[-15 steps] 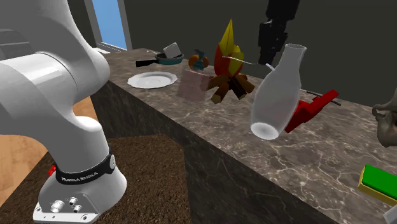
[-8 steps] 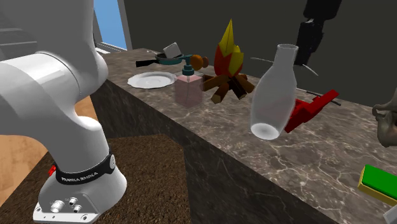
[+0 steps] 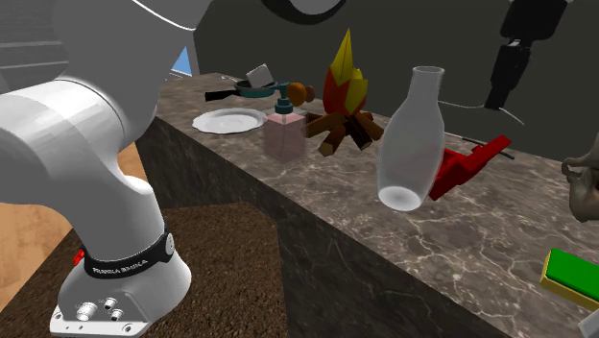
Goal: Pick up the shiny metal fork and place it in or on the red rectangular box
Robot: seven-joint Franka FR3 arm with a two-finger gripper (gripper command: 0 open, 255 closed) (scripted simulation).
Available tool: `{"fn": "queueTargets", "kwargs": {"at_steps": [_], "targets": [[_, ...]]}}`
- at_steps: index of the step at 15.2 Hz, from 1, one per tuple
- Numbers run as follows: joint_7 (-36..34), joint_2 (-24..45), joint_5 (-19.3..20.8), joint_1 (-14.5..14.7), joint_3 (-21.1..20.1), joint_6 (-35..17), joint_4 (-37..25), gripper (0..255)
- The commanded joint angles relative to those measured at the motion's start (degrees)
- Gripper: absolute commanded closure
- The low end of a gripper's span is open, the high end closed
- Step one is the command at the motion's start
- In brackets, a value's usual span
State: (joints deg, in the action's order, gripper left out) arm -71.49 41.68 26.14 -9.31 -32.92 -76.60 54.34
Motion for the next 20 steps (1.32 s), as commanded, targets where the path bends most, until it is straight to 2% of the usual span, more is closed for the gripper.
{"fn": "queueTargets", "kwargs": {"at_steps": [1,9,16,17,20], "targets": [[-0.4,0.0,0.0,-0.5,0.0,-1.6,1.7,255],[-1.8,-0.6,-0.2,-2.5,-0.2,-8.1,9.4,255],[-1.8,-0.6,-0.2,-2.6,-0.3,-8.1,9.4,255],[-1.8,-0.6,-0.2,-2.6,-0.3,-8.1,9.4,0],[-1.7,-0.5,-0.1,-2.6,-0.3,-8.1,9.3,0]]}}
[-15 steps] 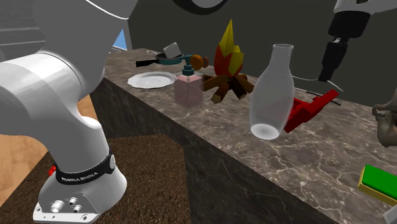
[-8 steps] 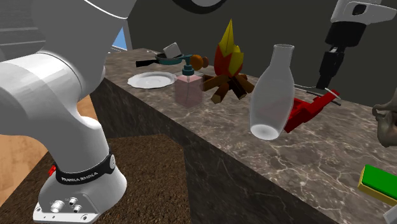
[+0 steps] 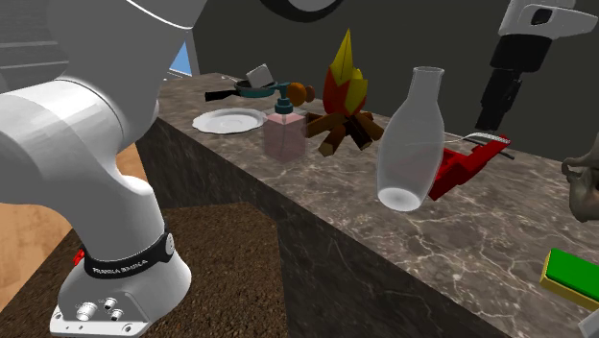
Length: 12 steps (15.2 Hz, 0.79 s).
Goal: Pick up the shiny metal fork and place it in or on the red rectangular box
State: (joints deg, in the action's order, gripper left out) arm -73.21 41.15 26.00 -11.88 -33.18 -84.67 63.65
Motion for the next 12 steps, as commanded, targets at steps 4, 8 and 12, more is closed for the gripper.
{"fn": "queueTargets", "kwargs": {"at_steps": [4,8,12], "targets": [[0.9,2.0,0.5,2.6,0.4,5.1,-7.5,0],[2.2,5.2,1.5,6.0,1.4,10.7,-17.1,0],[2.2,5.2,1.5,6.0,1.4,10.7,-17.1,0]]}}
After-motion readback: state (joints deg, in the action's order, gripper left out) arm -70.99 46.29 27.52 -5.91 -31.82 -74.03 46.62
